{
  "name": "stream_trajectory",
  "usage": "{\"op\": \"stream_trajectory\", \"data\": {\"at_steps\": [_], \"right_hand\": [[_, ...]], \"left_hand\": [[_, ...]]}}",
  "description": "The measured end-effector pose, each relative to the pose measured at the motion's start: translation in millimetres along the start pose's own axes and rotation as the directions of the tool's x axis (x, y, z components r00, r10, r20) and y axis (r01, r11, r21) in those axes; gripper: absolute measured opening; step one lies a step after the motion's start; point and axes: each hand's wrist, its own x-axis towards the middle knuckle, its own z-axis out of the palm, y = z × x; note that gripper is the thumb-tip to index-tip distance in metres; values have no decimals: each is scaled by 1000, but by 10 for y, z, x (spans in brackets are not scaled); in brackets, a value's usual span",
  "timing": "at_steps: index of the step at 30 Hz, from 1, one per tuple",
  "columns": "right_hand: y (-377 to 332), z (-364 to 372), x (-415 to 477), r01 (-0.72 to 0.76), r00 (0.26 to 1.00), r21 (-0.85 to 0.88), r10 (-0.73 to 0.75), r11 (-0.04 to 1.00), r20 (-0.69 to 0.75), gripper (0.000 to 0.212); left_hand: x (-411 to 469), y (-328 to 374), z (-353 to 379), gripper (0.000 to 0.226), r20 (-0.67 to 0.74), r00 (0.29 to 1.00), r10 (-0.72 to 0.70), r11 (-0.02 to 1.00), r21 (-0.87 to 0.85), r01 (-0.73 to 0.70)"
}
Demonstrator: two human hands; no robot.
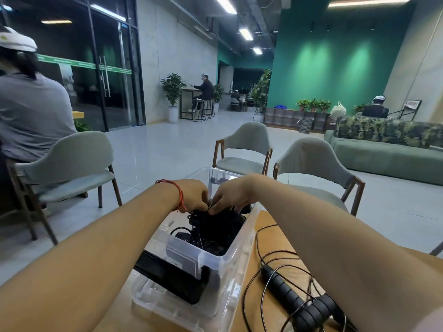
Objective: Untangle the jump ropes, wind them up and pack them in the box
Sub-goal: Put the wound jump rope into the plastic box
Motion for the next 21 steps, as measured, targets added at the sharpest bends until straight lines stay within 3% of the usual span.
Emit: {"op": "stream_trajectory", "data": {"at_steps": [4,6,8,12,15,18,21], "right_hand": [[-15,46,87,-3,987,-197,-29,980,-157,43],[-29,48,71,-11,930,-402,-139,916,-341,35],[-4,58,48,-13,870,-506,-239,863,-431,22],[104,22,-76,62,919,-410,-213,910,-332,18],[161,8,-129,48,956,-409,-160,911,-245,31],[178,96,-64,-1,974,-548,-122,837,-188,40],[144,128,18,-45,984,-563,-61,825,-169,31]], "left_hand": [[188,-30,7,29,-13,1000,12,998,69,-11],[263,-12,66,31,-83,997,8,995,95,0],[342,9,160,30,-152,988,3,994,107,14],[423,-11,217,19,-160,987,5,1000,7,-3],[379,-86,155,20,-83,996,29,988,-150,-41],[393,-35,189,23,-21,997,70,997,-17,-71],[481,27,231,32,59,997,52,992,116,-59]]}}
